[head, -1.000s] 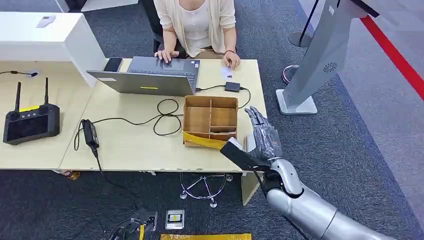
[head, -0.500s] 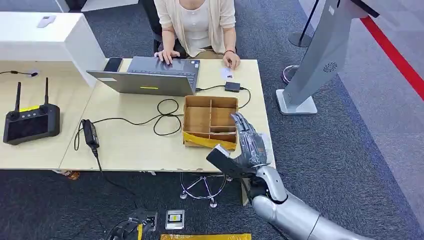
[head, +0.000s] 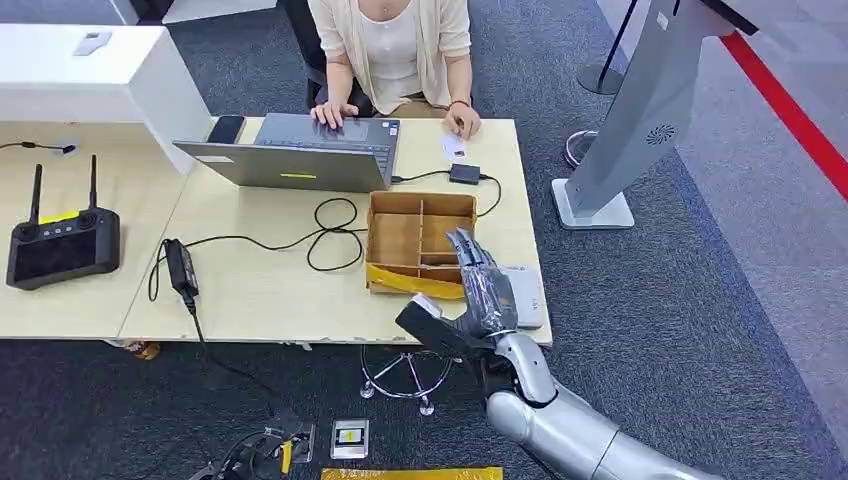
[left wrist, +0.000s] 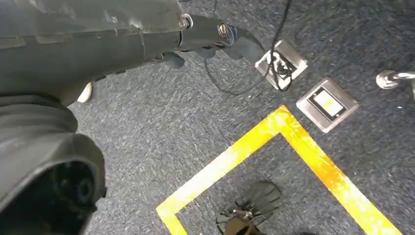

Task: Pass the card to the sensor for recognition and then transmit it.

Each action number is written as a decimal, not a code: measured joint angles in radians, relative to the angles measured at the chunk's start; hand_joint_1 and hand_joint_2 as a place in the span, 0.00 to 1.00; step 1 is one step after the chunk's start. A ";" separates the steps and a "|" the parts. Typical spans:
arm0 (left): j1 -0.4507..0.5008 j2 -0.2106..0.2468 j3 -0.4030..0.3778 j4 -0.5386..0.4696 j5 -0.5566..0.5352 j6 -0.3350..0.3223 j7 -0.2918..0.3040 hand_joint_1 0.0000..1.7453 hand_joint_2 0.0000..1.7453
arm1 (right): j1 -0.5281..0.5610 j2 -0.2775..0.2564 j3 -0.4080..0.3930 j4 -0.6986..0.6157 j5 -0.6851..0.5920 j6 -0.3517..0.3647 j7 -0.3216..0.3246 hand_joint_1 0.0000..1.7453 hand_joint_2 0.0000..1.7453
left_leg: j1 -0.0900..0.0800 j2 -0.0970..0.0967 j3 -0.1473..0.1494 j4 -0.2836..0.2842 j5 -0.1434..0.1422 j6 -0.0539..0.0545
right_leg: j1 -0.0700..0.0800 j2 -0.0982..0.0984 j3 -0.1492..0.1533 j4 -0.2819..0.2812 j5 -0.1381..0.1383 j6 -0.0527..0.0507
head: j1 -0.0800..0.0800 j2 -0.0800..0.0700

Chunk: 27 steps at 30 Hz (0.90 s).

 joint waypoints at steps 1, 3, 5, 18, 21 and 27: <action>-0.002 -0.002 0.000 0.000 -0.004 -0.006 0.000 0.00 0.00 | -0.001 0.003 -0.001 0.006 0.008 0.002 0.003 0.00 1.00 | 0.000 0.000 0.000 0.000 0.000 0.000 | 0.000 0.000 0.000 0.000 0.000 0.000 | 0.000 0.000; -0.006 -0.005 0.000 0.000 -0.007 -0.013 0.000 0.00 0.00 | -0.002 0.010 -0.007 0.019 0.026 0.005 0.010 0.00 1.00 | 0.000 0.000 0.000 0.000 0.000 0.000 | 0.000 0.000 0.000 0.000 0.000 0.000 | 0.000 0.000; -0.012 -0.010 0.000 0.000 -0.010 -0.023 0.000 0.00 0.00 | -0.008 0.021 -0.019 0.041 0.051 0.006 0.018 0.00 1.00 | 0.000 0.000 0.000 0.000 0.000 0.000 | 0.000 0.000 0.000 0.000 0.000 0.000 | 0.000 0.000; -0.035 -0.028 -0.005 0.001 -0.025 -0.054 0.000 0.00 0.00 | -0.018 0.046 -0.078 0.127 0.153 0.051 0.048 0.00 1.00 | 0.000 0.000 0.000 0.000 0.000 0.000 | 0.000 0.000 0.000 0.000 0.000 0.000 | 0.000 0.000; -0.041 -0.029 -0.005 0.001 -0.027 -0.061 0.000 0.00 0.00 | -0.023 0.047 -0.088 0.135 0.206 0.082 0.066 0.00 1.00 | 0.000 0.000 0.000 0.000 0.000 0.000 | 0.000 0.000 0.000 0.000 0.000 0.000 | 0.000 0.000; -0.049 -0.032 -0.011 0.002 -0.030 -0.068 -0.005 0.00 0.00 | -0.039 0.050 -0.091 0.151 0.301 0.167 0.104 0.00 1.00 | 0.000 0.000 0.000 0.000 0.000 0.000 | 0.000 0.000 0.000 0.000 0.000 0.000 | 0.000 0.000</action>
